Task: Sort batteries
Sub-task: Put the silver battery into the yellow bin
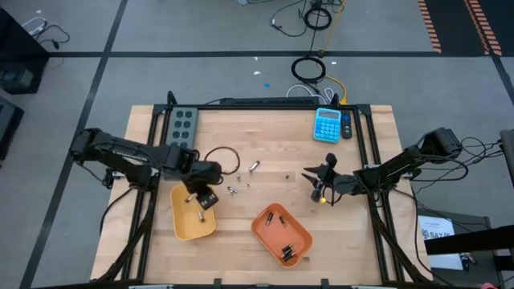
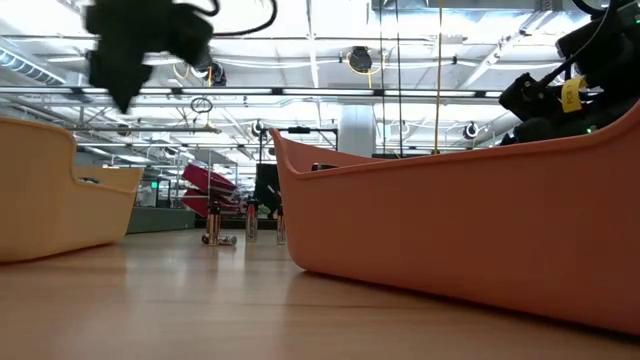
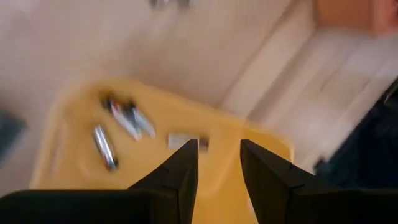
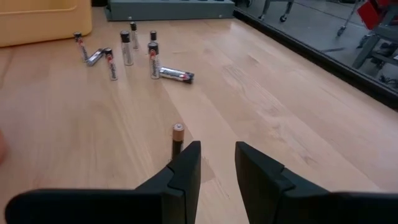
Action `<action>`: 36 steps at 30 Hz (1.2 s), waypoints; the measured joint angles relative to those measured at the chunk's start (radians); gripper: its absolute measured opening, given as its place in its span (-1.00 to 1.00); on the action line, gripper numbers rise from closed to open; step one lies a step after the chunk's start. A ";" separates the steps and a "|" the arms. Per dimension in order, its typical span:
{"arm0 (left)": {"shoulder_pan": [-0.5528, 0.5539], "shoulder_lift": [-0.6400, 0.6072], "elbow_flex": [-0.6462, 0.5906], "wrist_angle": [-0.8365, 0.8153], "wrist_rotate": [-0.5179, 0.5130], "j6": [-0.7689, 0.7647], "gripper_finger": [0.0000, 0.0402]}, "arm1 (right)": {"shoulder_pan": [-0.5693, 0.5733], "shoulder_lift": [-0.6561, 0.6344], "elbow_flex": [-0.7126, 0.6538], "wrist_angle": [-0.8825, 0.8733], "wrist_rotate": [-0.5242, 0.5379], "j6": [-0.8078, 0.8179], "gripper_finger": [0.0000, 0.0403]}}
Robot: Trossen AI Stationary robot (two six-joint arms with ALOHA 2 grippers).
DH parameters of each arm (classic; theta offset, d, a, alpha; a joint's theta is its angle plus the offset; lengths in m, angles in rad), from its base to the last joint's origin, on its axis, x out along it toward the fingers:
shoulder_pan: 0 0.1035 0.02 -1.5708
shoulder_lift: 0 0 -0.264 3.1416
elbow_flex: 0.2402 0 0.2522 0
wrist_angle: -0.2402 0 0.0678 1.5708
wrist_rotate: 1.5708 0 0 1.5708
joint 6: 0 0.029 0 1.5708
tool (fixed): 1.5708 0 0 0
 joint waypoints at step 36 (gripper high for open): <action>0.202 0.353 0.082 0.391 -0.350 0.932 -0.01 | -0.009 0.000 0.000 -0.024 -0.034 -0.026 -0.55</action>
